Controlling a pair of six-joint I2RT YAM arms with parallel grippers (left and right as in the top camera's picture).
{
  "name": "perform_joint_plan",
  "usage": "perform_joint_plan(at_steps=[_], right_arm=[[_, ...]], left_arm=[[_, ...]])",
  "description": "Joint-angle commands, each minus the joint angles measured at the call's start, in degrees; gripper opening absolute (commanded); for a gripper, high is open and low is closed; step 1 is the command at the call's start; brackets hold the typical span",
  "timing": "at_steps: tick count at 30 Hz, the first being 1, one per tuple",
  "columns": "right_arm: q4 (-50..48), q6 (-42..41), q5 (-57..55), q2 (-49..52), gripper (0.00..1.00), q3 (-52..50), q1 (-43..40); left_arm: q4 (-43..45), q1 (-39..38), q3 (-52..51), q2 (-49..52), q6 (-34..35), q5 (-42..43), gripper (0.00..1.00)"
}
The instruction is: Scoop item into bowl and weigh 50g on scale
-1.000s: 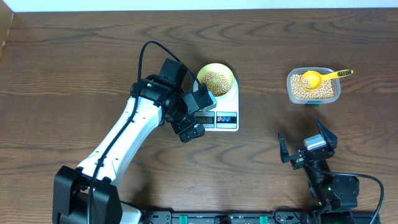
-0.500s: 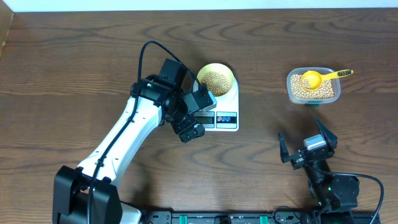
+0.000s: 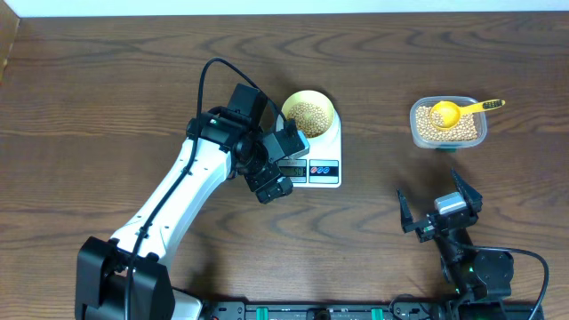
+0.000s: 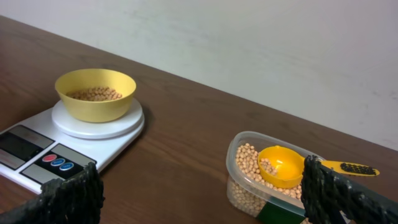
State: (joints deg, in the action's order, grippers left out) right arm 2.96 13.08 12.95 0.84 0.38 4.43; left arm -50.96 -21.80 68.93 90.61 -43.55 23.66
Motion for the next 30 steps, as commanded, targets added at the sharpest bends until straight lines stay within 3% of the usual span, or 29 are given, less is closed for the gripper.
perform_joint_plan(at_steps=[1, 9, 14, 22, 30], right_arm=[[0.31, 0.70, -0.79, -0.42, 0.99, -0.07, 0.28], [0.31, 0.70, -0.79, -0.42, 0.99, -0.07, 0.28], [0.31, 0.70, -0.79, -0.42, 0.99, -0.07, 0.28], [0.31, 0.70, -0.79, -0.39, 0.99, -0.07, 0.28], [0.31, 0.70, -0.79, -0.42, 0.99, -0.07, 0.28]], left_arm=[[-0.20, 0.24, -0.13, 0.37, -0.35, 0.31, 0.98], [-6.08, 0.26, -0.33, -0.83, -0.33, -1.46, 0.98], [-5.11, 0.26, -2.19, -4.72, -0.35, -1.46, 0.98], [0.20, 0.26, -12.22, -13.73, -0.33, -3.32, 0.98], [17.03, 0.26, -26.84, -24.24, -0.35, -8.00, 0.98]])
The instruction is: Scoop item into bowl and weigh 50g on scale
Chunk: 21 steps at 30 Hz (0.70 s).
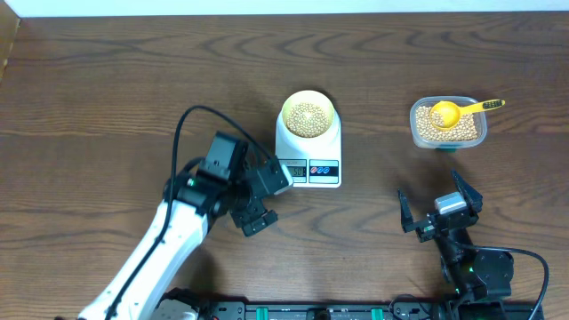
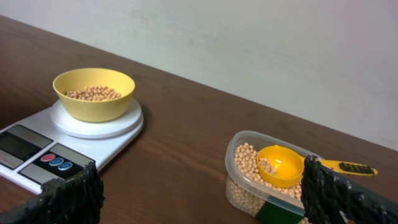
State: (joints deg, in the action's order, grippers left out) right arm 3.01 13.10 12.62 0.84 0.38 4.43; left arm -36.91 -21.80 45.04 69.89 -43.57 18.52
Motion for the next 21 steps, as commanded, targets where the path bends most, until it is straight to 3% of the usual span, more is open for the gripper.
perform_joint_plan(at_steps=[1, 16, 21], right_arm=[[0.26, 0.68, -0.46, -0.42, 0.99, -0.07, 0.28], [0.26, 0.68, -0.46, -0.42, 0.99, -0.07, 0.28], [0.26, 0.68, -0.46, -0.42, 0.99, -0.07, 0.28]], left_arm=[[4.83, 0.28, -4.20, -4.76, -0.33, -3.43, 0.98], [38.38, 1.90, -29.64, -19.45, 3.80, -4.22, 0.98], [39.80, 1.92, -34.62, -26.62, 4.39, -4.26, 0.98]])
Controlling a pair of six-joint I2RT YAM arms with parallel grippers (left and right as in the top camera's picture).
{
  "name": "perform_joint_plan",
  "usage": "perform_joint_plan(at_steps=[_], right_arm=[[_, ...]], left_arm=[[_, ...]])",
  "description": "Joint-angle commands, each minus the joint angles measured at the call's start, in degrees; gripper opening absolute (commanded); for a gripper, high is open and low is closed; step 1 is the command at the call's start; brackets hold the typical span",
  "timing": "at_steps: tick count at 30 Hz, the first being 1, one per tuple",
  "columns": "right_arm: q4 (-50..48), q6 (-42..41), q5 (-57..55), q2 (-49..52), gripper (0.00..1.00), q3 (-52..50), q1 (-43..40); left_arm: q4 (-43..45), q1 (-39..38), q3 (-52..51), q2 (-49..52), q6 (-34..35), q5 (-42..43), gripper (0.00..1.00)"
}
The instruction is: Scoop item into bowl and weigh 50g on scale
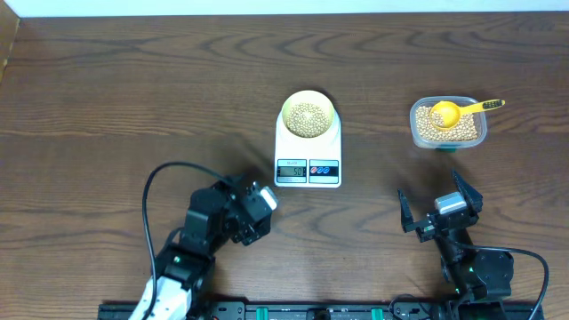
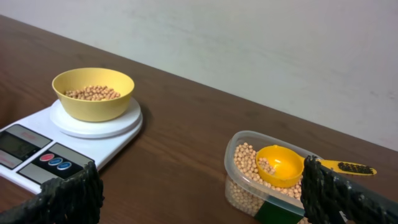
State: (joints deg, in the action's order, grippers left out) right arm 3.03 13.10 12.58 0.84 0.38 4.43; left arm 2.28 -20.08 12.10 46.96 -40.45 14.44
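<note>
A yellow bowl (image 1: pixel 308 115) of beans sits on the white scale (image 1: pixel 308 158), whose display is lit; the bowl (image 2: pixel 93 93) and scale (image 2: pixel 46 146) also show in the right wrist view. At the right, a clear tub of beans (image 1: pixel 447 124) holds the yellow scoop (image 1: pixel 449 112), handle pointing right; the tub (image 2: pixel 264 180) and scoop (image 2: pixel 283 166) lie ahead of my right gripper (image 2: pixel 202 196), which is open and empty. My right gripper (image 1: pixel 437 206) rests near the front edge. My left gripper (image 1: pixel 256 213) is pulled back at the front left, away from the scale, holding nothing.
Dark wooden table (image 1: pixel 133 98) all around. A black cable (image 1: pixel 164 178) loops above the left arm. The arms' base rail (image 1: pixel 311 311) runs along the front edge. A pale wall (image 2: pixel 249 43) stands behind the table.
My left arm has drawn back further toward the front left, its gripper now clear of the scale's front corner. The bowl, scale, tub, scoop and right arm have not moved.
My left gripper was first at the scale's left side, next to the bowl. Then it was back by the scale's front left corner. Now it rests near the table's front. The scoop has stayed in the tub, and the right gripper has stayed open throughout.
</note>
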Motion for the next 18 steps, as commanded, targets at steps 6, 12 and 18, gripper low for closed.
perform_joint_plan(at_steps=[6, 12, 18], right_arm=[[0.24, 0.68, -0.42, -0.42, 0.99, -0.07, 0.28], [0.24, 0.68, -0.42, -0.42, 0.99, -0.07, 0.28], [0.24, 0.68, -0.42, -0.42, 0.99, -0.07, 0.28]], left_arm=[[0.63, 0.20, -8.57, -16.31, 2.84, -0.20, 0.98], [-5.51, 0.28, -11.87, -30.53, 5.62, -0.72, 0.98], [-5.70, 2.47, -11.87, -38.40, 17.22, -3.56, 0.98]])
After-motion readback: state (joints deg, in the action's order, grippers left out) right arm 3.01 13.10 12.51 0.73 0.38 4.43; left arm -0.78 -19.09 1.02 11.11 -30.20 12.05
